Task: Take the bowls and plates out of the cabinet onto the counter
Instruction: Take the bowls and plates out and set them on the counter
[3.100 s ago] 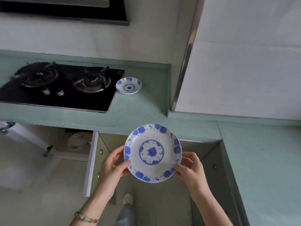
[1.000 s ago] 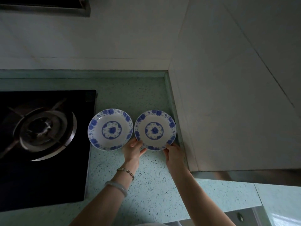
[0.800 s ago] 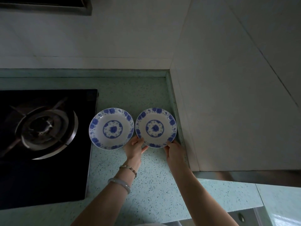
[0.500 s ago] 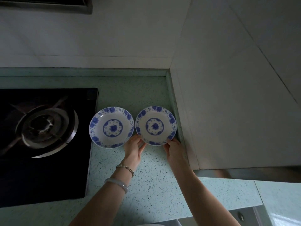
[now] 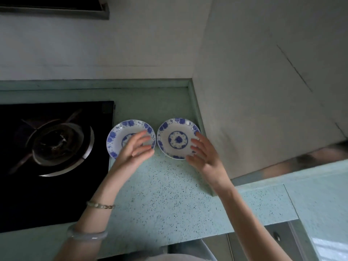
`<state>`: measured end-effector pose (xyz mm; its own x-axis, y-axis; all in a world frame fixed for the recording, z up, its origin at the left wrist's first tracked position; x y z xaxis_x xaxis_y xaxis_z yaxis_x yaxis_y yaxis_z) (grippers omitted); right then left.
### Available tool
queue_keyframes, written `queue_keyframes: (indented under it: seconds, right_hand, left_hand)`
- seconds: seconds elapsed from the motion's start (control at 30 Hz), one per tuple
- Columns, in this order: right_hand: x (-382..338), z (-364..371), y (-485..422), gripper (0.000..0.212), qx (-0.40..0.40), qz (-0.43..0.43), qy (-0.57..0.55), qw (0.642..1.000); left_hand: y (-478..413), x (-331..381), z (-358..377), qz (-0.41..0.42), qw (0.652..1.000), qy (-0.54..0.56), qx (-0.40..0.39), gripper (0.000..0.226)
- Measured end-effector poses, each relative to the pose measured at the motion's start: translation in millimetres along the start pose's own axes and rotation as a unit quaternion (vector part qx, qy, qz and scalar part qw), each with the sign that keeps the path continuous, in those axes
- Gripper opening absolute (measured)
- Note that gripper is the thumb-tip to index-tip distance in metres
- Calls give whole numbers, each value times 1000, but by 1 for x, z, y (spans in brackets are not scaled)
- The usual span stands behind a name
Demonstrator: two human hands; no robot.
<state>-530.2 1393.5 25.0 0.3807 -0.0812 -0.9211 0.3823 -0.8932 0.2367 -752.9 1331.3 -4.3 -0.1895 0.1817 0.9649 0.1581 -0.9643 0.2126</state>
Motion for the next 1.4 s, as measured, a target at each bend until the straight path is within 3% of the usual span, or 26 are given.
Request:
queue_keyframes:
  seconds: [0.2, 0.43, 0.93, 1.4]
  right_hand:
    - [-43, -5, 32, 82, 21, -124, 68, 990]
    - [-41, -13, 69, 82, 6, -186, 98, 978]
    - [7, -68, 194, 73, -167, -247, 64, 952]
    - [-1, -2, 269, 69, -316, -312, 44, 895]
  left_hand:
    - [32, 46, 8, 137, 990, -32, -8, 91]
    - [92, 45, 42, 192, 980, -48, 36, 91]
    - [284, -12, 159, 197, 945, -76, 250, 91]
    - [451, -36, 183, 190, 865, -72, 459, 91]
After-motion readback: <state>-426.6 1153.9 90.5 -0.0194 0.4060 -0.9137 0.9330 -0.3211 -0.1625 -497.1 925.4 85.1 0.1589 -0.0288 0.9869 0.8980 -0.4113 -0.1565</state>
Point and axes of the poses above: each hand's wrist, its own y-axis away from the middle knuckle, its own z-axis out of the palm, x = y × z, the point moved 2 cm from there along -y, towards the middle knuckle, and after that the axes turned 11 degrees about y, right-handed, at the moved point
